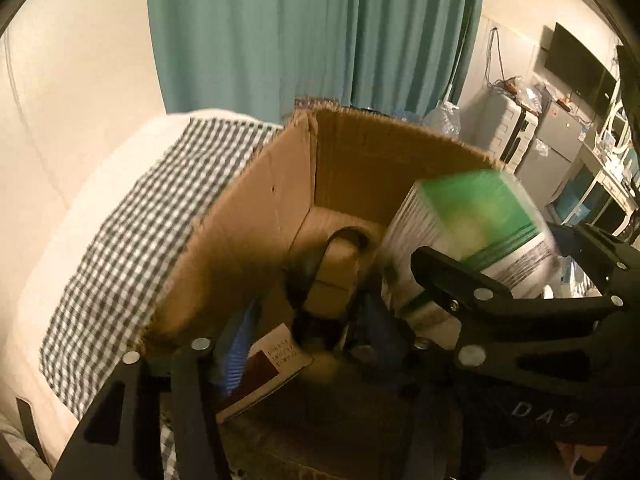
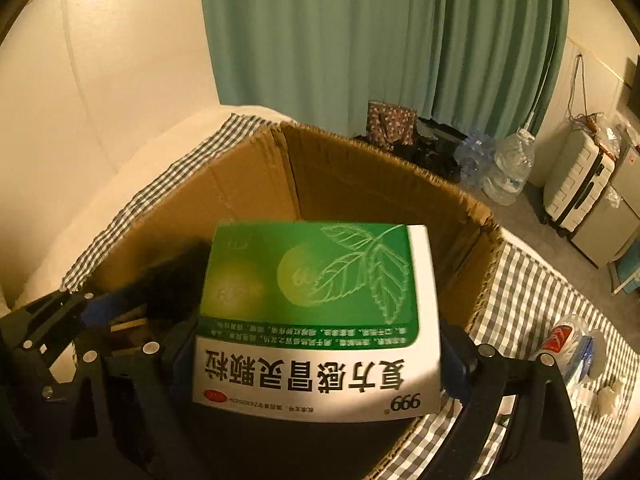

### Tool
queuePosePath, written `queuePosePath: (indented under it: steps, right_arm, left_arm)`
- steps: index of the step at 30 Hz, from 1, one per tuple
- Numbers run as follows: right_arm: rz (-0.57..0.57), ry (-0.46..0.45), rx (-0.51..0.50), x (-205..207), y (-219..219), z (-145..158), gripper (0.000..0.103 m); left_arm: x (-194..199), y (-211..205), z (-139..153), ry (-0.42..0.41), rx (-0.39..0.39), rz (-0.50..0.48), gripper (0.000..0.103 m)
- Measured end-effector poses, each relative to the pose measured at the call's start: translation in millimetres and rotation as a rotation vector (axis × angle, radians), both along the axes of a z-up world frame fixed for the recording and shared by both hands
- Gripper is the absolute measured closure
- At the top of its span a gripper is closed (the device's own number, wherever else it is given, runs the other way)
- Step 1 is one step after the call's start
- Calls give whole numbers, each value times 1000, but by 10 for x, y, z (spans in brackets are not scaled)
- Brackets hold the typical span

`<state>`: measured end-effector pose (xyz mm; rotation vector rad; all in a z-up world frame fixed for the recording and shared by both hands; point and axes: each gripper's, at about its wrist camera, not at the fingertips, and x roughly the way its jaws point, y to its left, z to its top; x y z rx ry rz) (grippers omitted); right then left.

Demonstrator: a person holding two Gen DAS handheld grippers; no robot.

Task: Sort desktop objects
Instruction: 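Lower the cup and green box into the cardboard box and open both tools, then withdraw both tools from the cardboard box toward the remaining items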

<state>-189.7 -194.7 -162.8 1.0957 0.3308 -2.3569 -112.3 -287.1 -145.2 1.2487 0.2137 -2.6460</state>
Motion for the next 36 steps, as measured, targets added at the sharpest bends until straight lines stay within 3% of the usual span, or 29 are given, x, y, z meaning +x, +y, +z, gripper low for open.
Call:
queuePosePath:
  steps: [4, 14, 24, 36]
  right_arm:
    - [-5, 62, -39, 76, 30, 179, 1]
    - [-26, 118, -114, 212, 158, 590, 0]
    - [-49, 163, -160, 490, 381, 1007, 0]
    - [-61, 262, -195, 936, 657, 1550, 0]
  left_arm:
    - [45, 1, 147, 33, -5, 13, 35]
    - [179, 26, 499, 93, -23, 35, 28]
    - [424, 168, 945, 202, -48, 42, 1]
    - [768, 316, 1371, 298, -67, 66, 0]
